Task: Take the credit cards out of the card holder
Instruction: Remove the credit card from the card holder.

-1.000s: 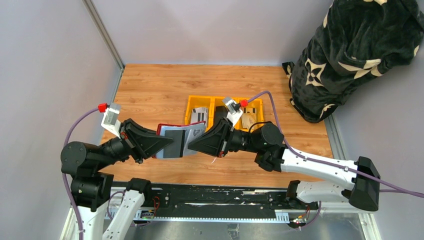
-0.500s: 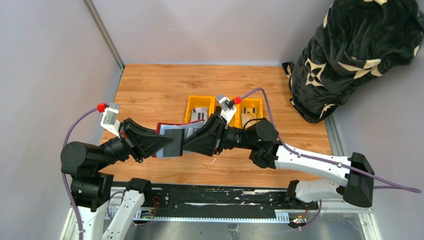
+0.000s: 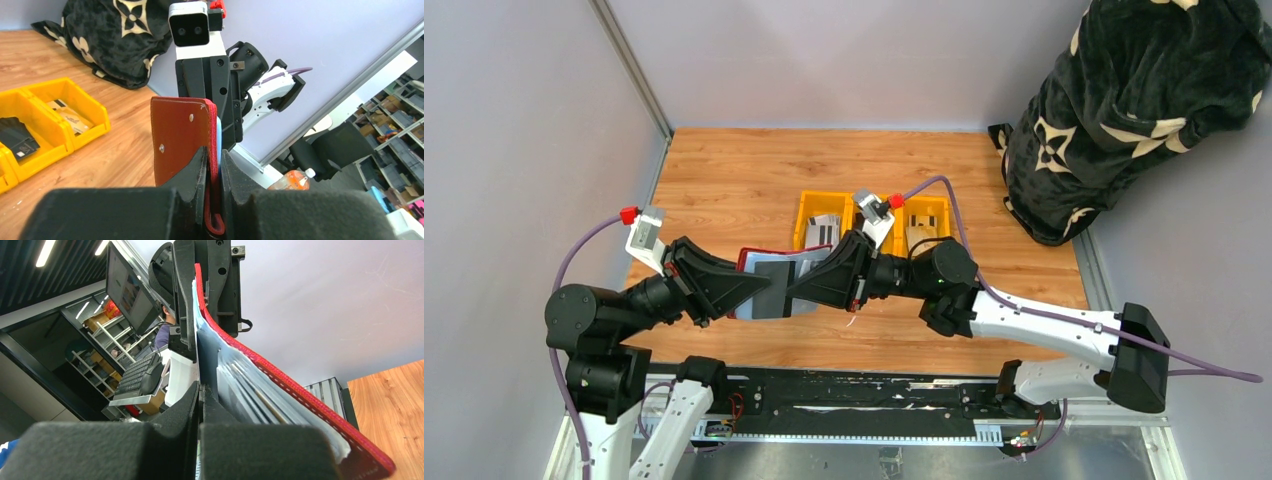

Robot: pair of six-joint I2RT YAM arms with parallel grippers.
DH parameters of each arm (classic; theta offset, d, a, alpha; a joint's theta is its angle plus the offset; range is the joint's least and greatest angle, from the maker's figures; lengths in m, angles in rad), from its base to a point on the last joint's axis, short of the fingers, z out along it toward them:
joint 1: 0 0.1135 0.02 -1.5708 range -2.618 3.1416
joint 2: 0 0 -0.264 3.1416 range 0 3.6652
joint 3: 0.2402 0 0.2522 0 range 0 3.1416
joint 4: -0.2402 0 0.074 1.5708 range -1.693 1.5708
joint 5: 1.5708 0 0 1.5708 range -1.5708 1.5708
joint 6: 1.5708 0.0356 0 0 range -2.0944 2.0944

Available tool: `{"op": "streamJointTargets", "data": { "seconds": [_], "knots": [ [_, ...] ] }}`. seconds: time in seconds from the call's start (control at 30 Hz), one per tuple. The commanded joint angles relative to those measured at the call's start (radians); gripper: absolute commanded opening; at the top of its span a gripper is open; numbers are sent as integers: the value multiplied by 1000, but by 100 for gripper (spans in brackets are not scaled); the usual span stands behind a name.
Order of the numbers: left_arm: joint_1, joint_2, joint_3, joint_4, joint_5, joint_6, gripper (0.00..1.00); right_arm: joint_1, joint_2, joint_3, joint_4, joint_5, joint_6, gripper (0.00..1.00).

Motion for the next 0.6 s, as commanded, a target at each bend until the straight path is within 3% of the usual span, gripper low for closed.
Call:
{"op": "streamJointTargets", "data": {
  "seconds": [0.0, 0.13, 0.3, 0.47, 0.57],
  "knots": [
    [1, -3, 9, 76, 32, -58, 14, -1, -38, -29, 55, 33, 0, 0],
    [1, -1, 16, 87, 37, -71, 12, -1, -51, -49, 55, 49, -6, 0],
    [1, 2, 36, 79, 25, -64, 1, -1, -65, -69, 51, 62, -10, 0],
    [1, 3, 47, 56, 4, -30, 0, 2, -59, -62, 52, 40, -4, 1],
    [1, 7, 48, 33, -14, -7, 0, 7, -34, -32, 59, 22, 4, 19]
  ]
}}
